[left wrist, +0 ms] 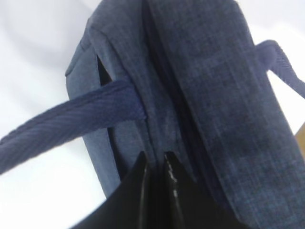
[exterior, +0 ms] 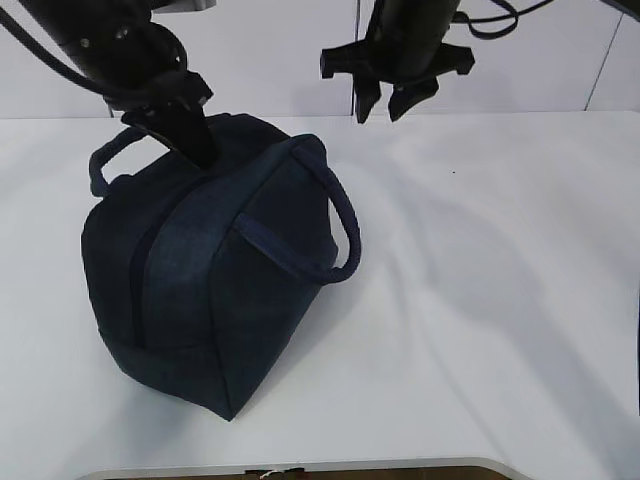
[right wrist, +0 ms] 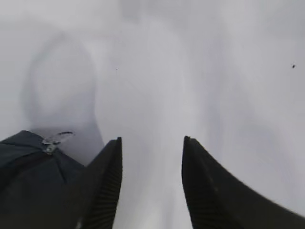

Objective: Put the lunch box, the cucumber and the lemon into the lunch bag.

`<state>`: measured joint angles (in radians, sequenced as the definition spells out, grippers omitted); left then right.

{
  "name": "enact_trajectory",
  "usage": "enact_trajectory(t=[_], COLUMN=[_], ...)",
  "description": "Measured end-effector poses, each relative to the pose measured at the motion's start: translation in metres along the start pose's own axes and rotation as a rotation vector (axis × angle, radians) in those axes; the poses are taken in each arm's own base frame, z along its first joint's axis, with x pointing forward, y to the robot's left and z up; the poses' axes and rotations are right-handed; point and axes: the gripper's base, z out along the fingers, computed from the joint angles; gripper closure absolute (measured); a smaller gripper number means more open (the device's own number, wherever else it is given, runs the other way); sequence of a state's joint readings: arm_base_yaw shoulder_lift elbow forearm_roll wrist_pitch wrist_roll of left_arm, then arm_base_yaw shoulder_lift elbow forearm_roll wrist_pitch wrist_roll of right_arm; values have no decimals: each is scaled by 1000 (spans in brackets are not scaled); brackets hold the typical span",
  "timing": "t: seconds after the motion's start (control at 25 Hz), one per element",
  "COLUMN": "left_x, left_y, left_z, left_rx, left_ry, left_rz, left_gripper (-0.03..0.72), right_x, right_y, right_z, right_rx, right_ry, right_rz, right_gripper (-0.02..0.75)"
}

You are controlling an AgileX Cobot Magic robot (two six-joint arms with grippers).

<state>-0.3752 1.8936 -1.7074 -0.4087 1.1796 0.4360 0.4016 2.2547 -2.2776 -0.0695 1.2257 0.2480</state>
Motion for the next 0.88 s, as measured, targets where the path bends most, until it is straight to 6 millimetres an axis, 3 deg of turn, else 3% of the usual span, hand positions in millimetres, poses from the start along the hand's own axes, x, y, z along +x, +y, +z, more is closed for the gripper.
enact_trajectory(t=[0.2, 0.4, 0.64, 0.88], left_x=[0, 1, -8, -7], left_y=[0, -2, -6, -5], left_z=[-1, -6, -23, -27], left_rx=[-9, -8, -25, -51], left_ry=[-5, 23, -27, -26], left_rz=[-29, -46, -42, -83], left_gripper=[548, 414, 397, 396], right_x=[-12, -12, -10, -10], right_y=[1, 4, 14, 10], right_z=[-29, -37, -42, -74], right_rx=[-16, -63, -174, -155], right_ry=[-83, -86, -70, -133], right_rz=[-25, -37, -71, -127], right_gripper=[392, 392, 391, 391])
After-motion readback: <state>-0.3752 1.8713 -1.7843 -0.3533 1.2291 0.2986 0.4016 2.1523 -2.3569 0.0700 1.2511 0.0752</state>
